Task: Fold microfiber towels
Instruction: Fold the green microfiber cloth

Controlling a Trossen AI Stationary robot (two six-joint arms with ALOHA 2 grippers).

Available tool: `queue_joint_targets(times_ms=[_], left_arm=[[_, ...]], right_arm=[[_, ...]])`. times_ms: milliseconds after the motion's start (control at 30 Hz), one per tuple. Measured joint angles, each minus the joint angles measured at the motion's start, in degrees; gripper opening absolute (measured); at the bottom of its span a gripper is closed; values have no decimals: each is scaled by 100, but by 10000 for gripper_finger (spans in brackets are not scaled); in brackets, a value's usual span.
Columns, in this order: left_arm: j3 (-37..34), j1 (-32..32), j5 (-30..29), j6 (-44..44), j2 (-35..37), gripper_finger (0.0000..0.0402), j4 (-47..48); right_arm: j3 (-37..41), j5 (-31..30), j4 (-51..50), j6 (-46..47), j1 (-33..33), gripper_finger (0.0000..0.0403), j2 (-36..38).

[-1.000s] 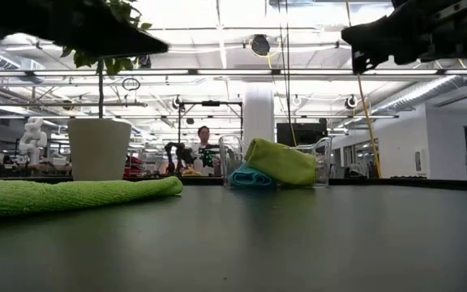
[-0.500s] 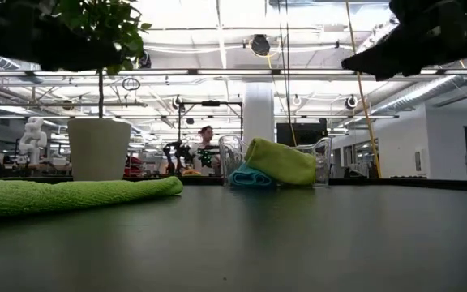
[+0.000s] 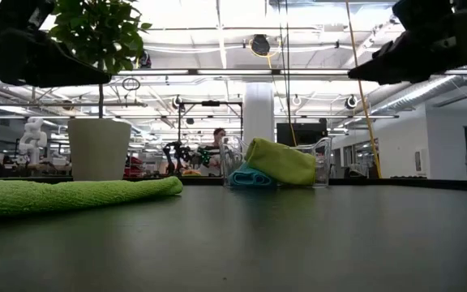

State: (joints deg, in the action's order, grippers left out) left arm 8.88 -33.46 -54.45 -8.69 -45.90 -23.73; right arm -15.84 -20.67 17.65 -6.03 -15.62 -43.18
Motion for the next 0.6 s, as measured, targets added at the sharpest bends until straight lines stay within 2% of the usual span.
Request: queue_joint_targets(times_ms=[167, 333, 467, 600], left_arm=[[0, -2, 425, 163, 1, 163, 0], [0, -4, 788, 297, 1, 163, -22], [0, -1, 994, 581, 1, 163, -260], [2, 1, 1087, 1016, 1, 163, -329]], right_arm=[[0, -4, -26, -267, 0, 0, 0], [-1, 4, 163, -140, 2, 0, -1], [-2, 782, 500, -71, 24, 0, -298], [-2, 1537, 1285, 198, 41, 3, -1089]])
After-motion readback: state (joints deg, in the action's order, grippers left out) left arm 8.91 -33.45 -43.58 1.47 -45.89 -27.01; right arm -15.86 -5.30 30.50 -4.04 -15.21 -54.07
